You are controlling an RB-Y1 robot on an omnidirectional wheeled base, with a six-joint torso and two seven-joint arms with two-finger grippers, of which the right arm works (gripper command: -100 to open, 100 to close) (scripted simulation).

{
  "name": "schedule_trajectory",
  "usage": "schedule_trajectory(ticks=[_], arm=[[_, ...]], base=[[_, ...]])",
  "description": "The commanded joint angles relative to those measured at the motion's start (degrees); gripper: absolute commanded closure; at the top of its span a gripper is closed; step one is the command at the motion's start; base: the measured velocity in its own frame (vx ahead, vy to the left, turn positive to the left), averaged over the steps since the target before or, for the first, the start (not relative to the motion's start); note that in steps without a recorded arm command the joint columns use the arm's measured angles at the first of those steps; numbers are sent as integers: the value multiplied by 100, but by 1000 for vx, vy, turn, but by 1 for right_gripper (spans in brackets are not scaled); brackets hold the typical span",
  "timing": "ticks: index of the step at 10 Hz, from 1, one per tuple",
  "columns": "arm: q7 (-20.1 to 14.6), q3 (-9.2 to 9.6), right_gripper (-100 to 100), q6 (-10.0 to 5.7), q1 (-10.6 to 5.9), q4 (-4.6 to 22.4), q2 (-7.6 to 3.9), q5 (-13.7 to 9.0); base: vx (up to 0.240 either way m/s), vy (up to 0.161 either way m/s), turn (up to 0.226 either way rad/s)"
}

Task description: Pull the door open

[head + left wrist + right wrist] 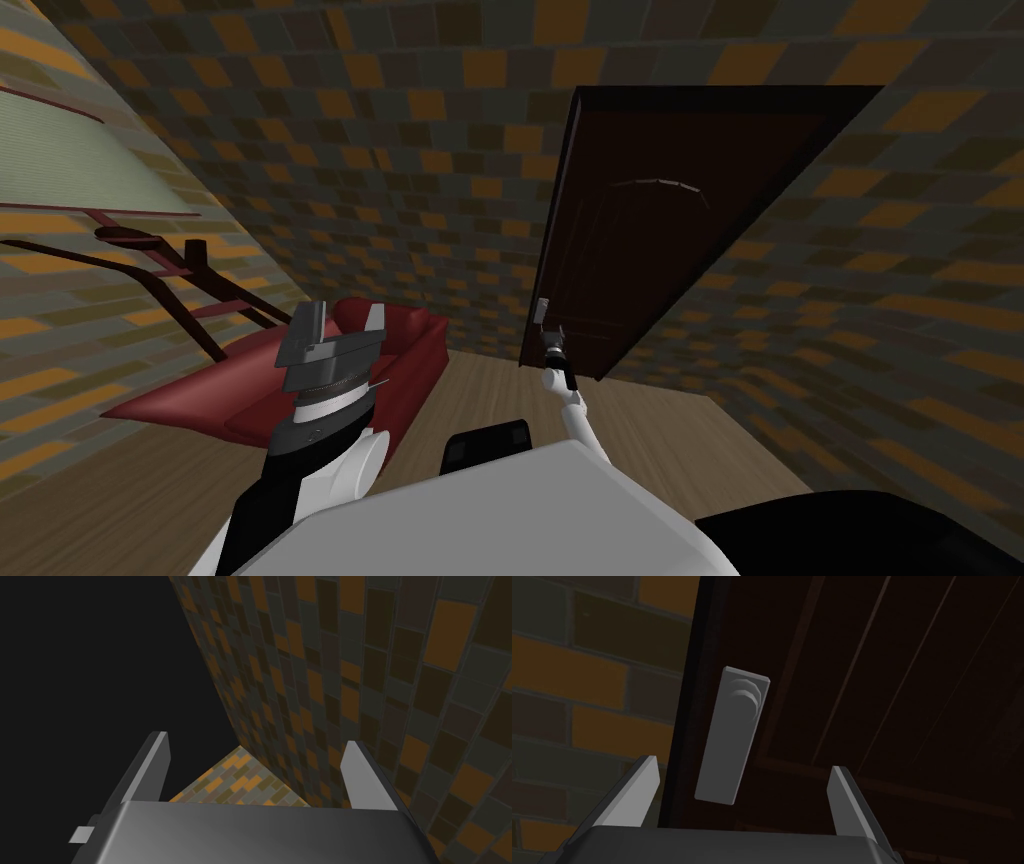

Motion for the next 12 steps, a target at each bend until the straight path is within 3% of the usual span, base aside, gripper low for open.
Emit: schedule_trajectory(ticks=[1, 5, 6, 7, 8, 12], arm=[[-194, -28, -100, 75, -57, 155, 25, -171], [-635, -108, -100, 215, -278, 616, 82, -575], [-580, -86, -100, 159, -274, 603, 55, -514], [-750, -170, -100, 162, -237, 666, -142, -592], [-793, -194, -100, 160, -225, 683, -200, -612], [-1131, -382, -100, 141, -131, 815, -652, -767]], base=[[115, -92, 104], [125, -118, 110], [51, -59, 24], [129, -5, 139], [184, -20, 137], [189, -7, 121]])
